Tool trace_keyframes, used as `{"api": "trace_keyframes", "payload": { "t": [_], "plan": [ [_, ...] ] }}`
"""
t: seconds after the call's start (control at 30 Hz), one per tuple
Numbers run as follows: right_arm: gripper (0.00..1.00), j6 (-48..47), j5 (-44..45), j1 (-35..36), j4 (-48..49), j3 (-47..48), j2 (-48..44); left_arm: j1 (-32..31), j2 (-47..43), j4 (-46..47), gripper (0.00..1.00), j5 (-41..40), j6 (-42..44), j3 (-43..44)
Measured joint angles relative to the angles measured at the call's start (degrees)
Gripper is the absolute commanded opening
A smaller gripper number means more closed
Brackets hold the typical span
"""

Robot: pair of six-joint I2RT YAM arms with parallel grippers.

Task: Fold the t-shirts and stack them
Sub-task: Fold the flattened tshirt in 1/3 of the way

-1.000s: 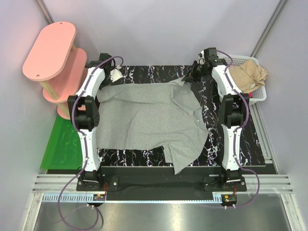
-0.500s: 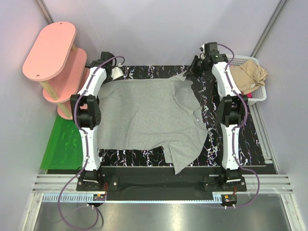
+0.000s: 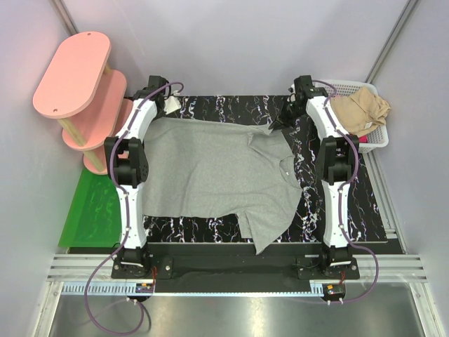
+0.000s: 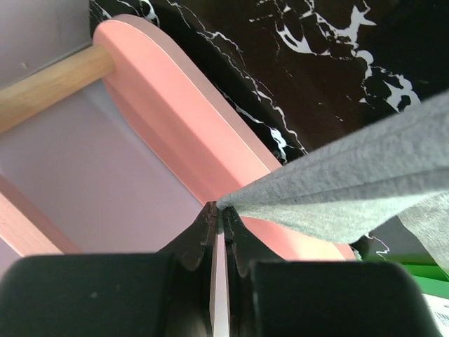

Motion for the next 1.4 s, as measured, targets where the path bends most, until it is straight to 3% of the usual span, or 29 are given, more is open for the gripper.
{"api": "trace_keyframes", "payload": {
  "t": [0.2,0.33,0.63,0.77,0.8,0.83,0.9,0.97,1.07,1.4],
  "plan": [
    [0.08,-0.6,0.4,0.0,-0.5,-1.3,-0.7,-0.1,-0.3,1.4,0.06,-0.3,0.4,-0.9],
    [0.07,-1.1,0.5,0.1,-0.1,-7.0,-5.5,-0.2,-3.8,2.4,0.06,-0.3,0.2,-7.9],
    [0.07,-1.3,0.8,2.7,7.2,-37.5,-25.4,-0.1,-18.2,4.0,0.07,0.3,-1.4,-27.6],
    [0.14,-1.1,0.9,4.5,10.2,-47.6,-29.6,0.1,-20.8,5.1,0.26,0.3,-2.0,-32.1],
    [0.24,-1.0,0.9,4.9,10.8,-49.5,-30.0,0.2,-21.0,5.5,0.31,0.2,-2.2,-33.3],
    [0.28,-0.9,0.9,5.2,11.4,-51.2,-30.1,0.2,-21.2,5.7,0.5,0.1,-2.3,-34.2],
    [0.4,-0.5,0.9,5.4,12.2,-54.1,-30.1,0.5,-21.3,6.1,0.63,0.0,-3.1,-36.8],
    [0.5,-0.2,0.9,5.4,12.2,-55.8,-30.1,0.6,-21.4,6.2,0.7,-0.1,-3.2,-38.7],
    [0.59,0.2,0.6,5.4,12.5,-56.0,-30.2,0.7,-21.4,5.9,0.72,-0.1,-4.2,-40.7],
    [0.55,0.9,1.3,3.3,13.0,-45.3,-30.9,-4.0,-28.7,2.7,0.72,-0.1,-6.9,-38.9]
  ]
}}
